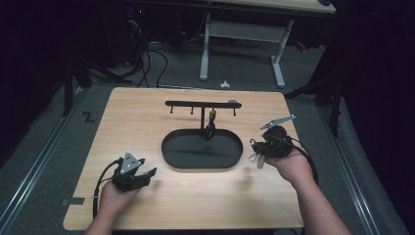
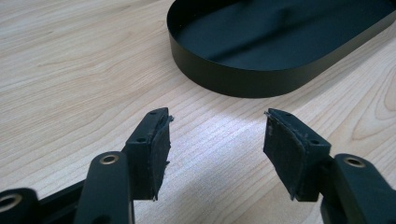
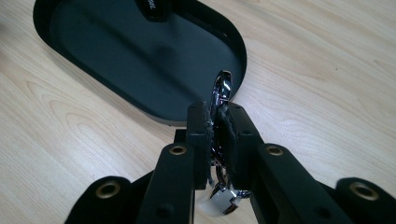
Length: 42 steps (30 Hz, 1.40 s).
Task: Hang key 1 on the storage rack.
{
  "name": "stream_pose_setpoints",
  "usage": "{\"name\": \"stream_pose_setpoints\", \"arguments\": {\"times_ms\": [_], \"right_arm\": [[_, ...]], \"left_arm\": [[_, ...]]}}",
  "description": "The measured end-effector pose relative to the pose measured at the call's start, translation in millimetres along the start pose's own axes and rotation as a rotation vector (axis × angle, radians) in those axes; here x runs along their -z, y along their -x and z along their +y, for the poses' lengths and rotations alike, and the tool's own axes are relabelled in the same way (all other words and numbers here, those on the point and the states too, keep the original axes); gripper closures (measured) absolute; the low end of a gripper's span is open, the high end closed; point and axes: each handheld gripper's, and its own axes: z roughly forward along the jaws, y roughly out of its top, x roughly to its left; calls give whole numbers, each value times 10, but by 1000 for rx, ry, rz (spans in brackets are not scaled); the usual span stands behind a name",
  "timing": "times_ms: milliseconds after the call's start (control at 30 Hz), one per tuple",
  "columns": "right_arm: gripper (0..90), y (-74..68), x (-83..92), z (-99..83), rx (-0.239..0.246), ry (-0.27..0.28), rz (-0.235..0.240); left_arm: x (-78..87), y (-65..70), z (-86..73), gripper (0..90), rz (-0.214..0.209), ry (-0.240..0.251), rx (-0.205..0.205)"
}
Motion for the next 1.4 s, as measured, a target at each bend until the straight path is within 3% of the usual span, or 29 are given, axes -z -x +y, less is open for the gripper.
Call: {"name": "stream_pose_setpoints", "arguments": {"times_ms": [500, 867, 1400], "right_arm": [[820, -46, 79, 330, 27, 30, 0], [820, -95, 46, 593, 66, 42, 10], [820, -107, -40, 855, 82, 58, 33]], "left_arm": [[15, -5, -15, 411, 7, -1, 1], [142, -65, -114, 411, 33, -2, 25], [263, -113, -212, 411, 65, -5, 46]]}}
